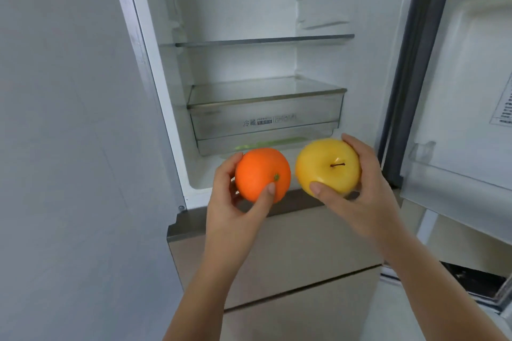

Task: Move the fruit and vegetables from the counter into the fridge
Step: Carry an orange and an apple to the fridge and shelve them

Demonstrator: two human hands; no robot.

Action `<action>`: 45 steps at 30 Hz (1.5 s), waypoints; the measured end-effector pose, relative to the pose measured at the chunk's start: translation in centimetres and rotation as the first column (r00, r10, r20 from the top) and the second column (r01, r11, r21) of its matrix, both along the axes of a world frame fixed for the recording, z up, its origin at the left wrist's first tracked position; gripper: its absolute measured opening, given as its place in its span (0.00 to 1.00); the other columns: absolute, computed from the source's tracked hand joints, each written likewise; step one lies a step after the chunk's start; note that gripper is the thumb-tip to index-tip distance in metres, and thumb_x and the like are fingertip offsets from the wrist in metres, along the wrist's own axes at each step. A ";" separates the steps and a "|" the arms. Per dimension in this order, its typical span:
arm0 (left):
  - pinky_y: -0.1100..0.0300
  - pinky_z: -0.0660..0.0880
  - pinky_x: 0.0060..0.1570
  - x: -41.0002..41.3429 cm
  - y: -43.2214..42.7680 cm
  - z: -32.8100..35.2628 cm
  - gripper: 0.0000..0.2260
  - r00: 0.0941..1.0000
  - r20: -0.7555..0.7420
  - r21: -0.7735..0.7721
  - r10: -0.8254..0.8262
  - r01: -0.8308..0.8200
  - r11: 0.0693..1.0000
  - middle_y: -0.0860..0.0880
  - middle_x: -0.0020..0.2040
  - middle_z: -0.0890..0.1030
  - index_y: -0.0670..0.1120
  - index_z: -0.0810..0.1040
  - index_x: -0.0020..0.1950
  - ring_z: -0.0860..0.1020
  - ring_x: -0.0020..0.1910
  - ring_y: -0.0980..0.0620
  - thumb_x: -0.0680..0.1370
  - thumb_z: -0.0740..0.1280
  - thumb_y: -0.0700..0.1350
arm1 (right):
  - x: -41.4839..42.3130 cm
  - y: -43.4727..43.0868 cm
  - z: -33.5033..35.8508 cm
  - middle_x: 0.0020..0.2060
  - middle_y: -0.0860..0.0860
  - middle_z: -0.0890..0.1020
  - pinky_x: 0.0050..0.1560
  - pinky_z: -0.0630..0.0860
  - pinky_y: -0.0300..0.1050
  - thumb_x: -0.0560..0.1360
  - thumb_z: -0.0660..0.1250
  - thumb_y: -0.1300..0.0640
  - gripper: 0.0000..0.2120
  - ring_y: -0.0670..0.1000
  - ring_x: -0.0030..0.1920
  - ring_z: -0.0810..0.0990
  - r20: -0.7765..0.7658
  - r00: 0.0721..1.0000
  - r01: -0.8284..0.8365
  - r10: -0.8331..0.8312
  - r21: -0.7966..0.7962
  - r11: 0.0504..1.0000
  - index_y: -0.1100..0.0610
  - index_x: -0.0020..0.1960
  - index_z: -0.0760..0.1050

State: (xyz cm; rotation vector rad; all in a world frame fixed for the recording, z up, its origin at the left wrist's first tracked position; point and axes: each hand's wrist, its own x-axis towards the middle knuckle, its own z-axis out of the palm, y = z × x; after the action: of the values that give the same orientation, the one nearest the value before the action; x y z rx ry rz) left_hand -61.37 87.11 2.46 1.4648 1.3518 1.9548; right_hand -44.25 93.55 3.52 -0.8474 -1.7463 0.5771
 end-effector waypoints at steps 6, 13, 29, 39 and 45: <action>0.71 0.73 0.40 -4.7 9.2 3.1 0.22 0.999 -0.025 0.050 -0.046 0.048 0.998 0.61 0.55 0.72 0.59 0.69 0.57 0.75 0.49 0.67 0.66 0.70 0.48 | -4.6 8.2 3.1 0.56 0.35 0.67 0.50 0.67 0.29 0.58 0.70 0.39 0.40 0.35 0.55 0.70 0.015 1.000 0.016 -0.016 0.014 1.000 0.42 0.66 0.57; 0.73 0.73 0.41 -7.5 16.4 5.0 0.22 0.999 -0.034 0.071 0.017 -0.014 0.997 0.61 0.54 0.72 0.57 0.68 0.60 0.75 0.48 0.66 0.71 0.71 0.42 | -7.4 15.7 5.3 0.54 0.33 0.67 0.47 0.66 0.21 0.64 0.75 0.50 0.35 0.37 0.52 0.71 -0.011 1.000 0.007 -0.007 0.016 1.000 0.43 0.65 0.60; 0.57 0.73 0.49 -14.1 30.3 10.1 0.21 0.935 -0.276 -0.116 0.221 -0.261 0.958 0.50 0.51 0.77 0.53 0.71 0.57 0.77 0.48 0.51 0.68 0.74 0.50 | -12.8 33.4 9.9 0.56 0.41 0.71 0.54 0.68 0.38 0.65 0.75 0.51 0.34 0.44 0.55 0.72 0.279 0.922 -0.274 0.270 -0.026 0.961 0.41 0.64 0.60; 0.61 0.71 0.43 -16.7 34.5 11.7 0.11 0.973 -0.213 -0.315 0.084 -0.150 0.937 0.46 0.59 0.75 0.54 0.73 0.58 0.74 0.52 0.51 0.76 0.66 0.48 | -15.1 40.5 11.9 0.56 0.44 0.72 0.51 0.71 0.33 0.69 0.72 0.53 0.30 0.45 0.54 0.73 0.364 0.817 -0.404 0.447 -0.191 0.895 0.44 0.66 0.61; 0.60 0.67 0.57 -17.3 34.5 11.2 0.16 0.942 -0.301 -0.291 0.147 -0.238 0.927 0.43 0.61 0.75 0.45 0.73 0.64 0.72 0.55 0.52 0.77 0.64 0.45 | -15.0 41.8 11.4 0.60 0.45 0.71 0.58 0.69 0.41 0.69 0.70 0.48 0.32 0.47 0.59 0.72 0.336 0.835 -0.385 0.435 -0.207 0.899 0.45 0.69 0.60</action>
State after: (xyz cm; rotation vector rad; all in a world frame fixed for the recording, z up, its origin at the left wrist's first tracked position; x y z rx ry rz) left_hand -78.66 121.61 13.68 1.5251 1.9044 1.5718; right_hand -59.25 135.38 14.91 -0.7007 -2.2927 0.8662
